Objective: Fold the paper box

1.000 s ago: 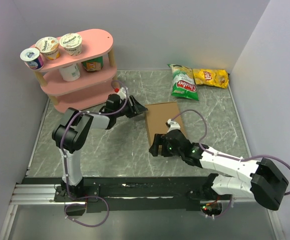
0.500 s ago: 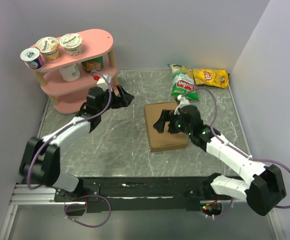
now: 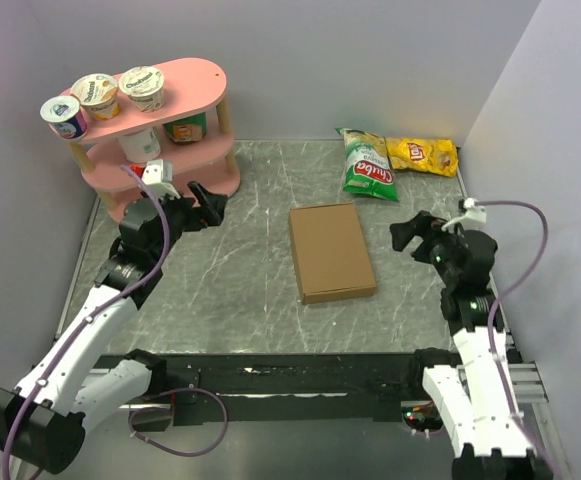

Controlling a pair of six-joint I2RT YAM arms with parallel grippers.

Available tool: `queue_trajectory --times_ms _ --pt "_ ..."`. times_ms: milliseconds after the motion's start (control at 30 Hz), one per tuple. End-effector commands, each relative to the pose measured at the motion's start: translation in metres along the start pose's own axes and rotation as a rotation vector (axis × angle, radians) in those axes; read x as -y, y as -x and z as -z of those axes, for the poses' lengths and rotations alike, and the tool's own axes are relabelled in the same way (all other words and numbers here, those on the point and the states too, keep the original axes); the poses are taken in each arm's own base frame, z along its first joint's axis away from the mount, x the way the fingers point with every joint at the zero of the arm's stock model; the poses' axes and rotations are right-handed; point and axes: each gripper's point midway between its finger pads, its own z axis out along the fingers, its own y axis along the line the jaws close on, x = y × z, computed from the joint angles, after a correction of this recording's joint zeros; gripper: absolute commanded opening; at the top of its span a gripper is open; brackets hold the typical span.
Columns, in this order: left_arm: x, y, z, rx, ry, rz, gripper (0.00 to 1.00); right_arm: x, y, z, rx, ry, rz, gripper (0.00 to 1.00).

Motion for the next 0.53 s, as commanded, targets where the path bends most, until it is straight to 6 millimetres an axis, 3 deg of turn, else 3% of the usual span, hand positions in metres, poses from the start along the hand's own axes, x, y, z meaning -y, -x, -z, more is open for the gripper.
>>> queue_trajectory --times_ms 0,133,500 --pt "-0.015 -0.013 0.016 -0.093 0.09 -0.01 0.96 0.018 0.007 0.021 0.073 -0.071 0.067 1.0" --pt "-0.015 -0.012 0.024 -0.106 0.11 0.021 0.96 0.015 0.015 0.034 0.129 -0.07 0.081 1.0" --pt "-0.018 -0.004 0.031 -0.079 0.144 0.066 0.96 0.011 0.015 0.044 0.139 -0.061 0.082 1.0"
